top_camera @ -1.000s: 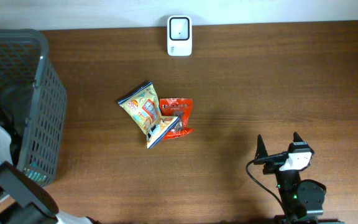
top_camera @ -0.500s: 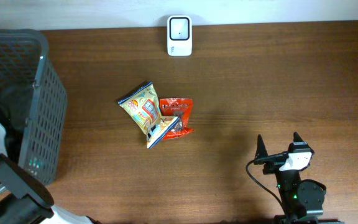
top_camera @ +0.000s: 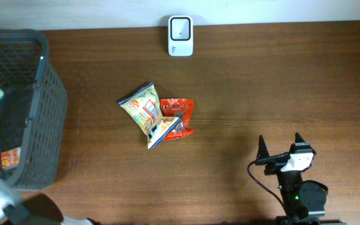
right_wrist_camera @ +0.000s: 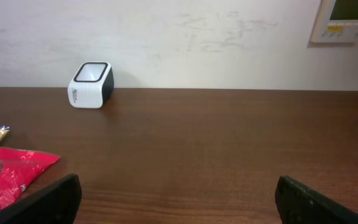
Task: Scan the item barcode
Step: 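Reach the left gripper into the basket and grasp the green tissue pack, then carry the green tissue pack out and set it right of the red bag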
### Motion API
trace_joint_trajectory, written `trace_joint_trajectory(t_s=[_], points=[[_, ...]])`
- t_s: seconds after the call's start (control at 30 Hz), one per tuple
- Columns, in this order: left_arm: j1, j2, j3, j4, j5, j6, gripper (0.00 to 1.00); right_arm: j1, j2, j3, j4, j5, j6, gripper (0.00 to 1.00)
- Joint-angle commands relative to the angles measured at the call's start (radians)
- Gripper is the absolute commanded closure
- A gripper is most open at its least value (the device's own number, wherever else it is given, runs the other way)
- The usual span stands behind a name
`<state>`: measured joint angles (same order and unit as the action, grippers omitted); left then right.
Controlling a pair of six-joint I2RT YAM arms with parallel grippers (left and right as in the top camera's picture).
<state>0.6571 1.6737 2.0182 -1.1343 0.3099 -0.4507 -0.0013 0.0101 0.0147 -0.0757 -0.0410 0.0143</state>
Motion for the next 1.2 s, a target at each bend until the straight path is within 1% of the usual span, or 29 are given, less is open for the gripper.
trace_joint_trajectory(t_s=[0.0,0.07,0.1,0.2,0.33,0.47,0.57,0.7,0.9,0.93,0.97,1.03,1.1,1.17], points=[[-0.112,-0.123,0.027,0.066,0.289,0.068,1.0,-0.006,-0.006,-0.009,-0.002,0.012,-0.007,0.01],[-0.197,-0.155,0.027,0.097,0.289,0.108,1.0,-0.006,-0.006,-0.009,-0.002,0.012,-0.007,0.02],[-0.296,-0.171,0.027,0.114,0.28,0.171,1.0,-0.006,-0.006,-0.009,-0.002,0.012,-0.007,0.01],[-0.459,-0.164,0.027,0.103,0.181,0.237,1.0,-0.006,-0.006,-0.009,-0.002,0.012,-0.007,0.02],[-0.731,-0.085,0.024,0.062,-0.063,0.243,1.0,-0.006,-0.006,-0.009,-0.002,0.012,-0.007,0.02],[-0.914,0.04,0.024,0.065,-0.19,0.244,1.0,-0.006,-0.006,-0.009,-0.002,0.012,-0.007,0.01],[-1.014,0.152,0.024,0.064,-0.248,0.243,1.0,-0.006,-0.006,-0.009,-0.002,0.012,-0.007,0.01],[-1.119,0.32,0.024,0.092,-0.248,0.243,1.0,-0.006,-0.006,-0.009,-0.002,0.012,-0.007,0.02],[-1.219,0.535,0.024,0.243,-0.281,0.243,1.0,-0.006,-0.006,-0.009,-0.002,0.012,-0.007,0.01],[-1.229,0.555,0.024,0.254,-0.282,0.243,0.96,-0.006,-0.006,-0.009,-0.002,0.012,-0.007,0.02],[-1.24,0.576,0.024,0.263,-0.282,0.243,0.89,-0.006,-0.006,-0.009,-0.002,0.012,-0.007,0.02],[-1.254,0.6,0.024,0.266,-0.289,0.243,0.84,-0.006,-0.006,-0.009,-0.002,0.012,-0.007,0.02],[-1.265,0.61,0.024,0.256,-0.288,0.243,0.59,-0.006,-0.006,-0.009,-0.002,0.012,-0.007,0.02],[-1.274,0.609,0.024,0.25,-0.288,0.243,0.41,-0.006,-0.006,-0.009,-0.002,0.012,-0.007,0.02]])
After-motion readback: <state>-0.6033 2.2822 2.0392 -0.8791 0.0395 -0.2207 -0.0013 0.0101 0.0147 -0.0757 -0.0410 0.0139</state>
